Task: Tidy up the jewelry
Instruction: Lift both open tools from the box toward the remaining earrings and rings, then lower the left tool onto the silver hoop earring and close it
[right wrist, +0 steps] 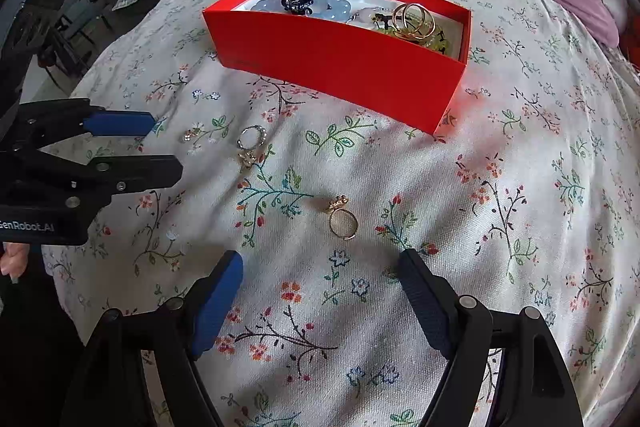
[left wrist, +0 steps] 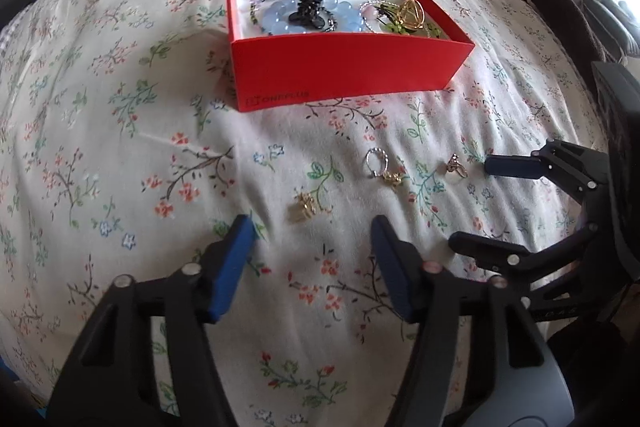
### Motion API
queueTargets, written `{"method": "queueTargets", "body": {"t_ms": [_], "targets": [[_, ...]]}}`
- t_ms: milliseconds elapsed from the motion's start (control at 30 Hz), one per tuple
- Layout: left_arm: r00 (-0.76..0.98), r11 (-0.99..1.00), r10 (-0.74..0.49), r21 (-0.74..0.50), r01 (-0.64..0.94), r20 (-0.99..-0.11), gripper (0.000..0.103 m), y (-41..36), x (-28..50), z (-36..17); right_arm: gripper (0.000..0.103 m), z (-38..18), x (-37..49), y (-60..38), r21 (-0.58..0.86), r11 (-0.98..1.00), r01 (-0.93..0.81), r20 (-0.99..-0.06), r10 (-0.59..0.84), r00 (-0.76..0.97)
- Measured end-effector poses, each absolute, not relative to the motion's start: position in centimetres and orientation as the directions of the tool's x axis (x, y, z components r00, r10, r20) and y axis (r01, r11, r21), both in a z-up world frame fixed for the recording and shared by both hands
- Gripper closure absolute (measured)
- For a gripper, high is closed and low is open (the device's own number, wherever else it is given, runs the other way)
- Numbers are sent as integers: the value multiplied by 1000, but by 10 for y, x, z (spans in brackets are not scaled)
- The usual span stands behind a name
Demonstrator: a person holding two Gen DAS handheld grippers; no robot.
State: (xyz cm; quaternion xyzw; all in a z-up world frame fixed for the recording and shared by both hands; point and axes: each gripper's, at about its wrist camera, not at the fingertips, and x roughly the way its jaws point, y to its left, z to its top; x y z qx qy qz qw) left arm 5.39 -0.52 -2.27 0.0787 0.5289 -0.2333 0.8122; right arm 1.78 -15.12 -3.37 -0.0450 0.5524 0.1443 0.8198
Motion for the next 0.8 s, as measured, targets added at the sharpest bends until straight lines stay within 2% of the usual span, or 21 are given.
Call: {"method": "queueTargets", "body": {"t_ms": [33,300,500,633,800], "targets": [[336,874,-298,-113,472,-894,51,-8,55,-24,22,-34,19,-151,90,954,-285,-919,190,344],[350,838,-318,-87,539,-881,54,-25,60,-26,28,-31,29,-152,77,957,-279,-920,176,349],[364,777,-275,17,629,-890,57,-44,59,-34,28,-29,34,-162,75,968,-240,-920,160,357],[367,767,-288,17,642,-885,58,-48,61,-34,28,-30,34,-165,65,969,-236,-921,150,361],[373,738,-305,30,674,-877,67,-60,60,-37,33,-30,33,-169,58,971,-232,-919,142,366]]}}
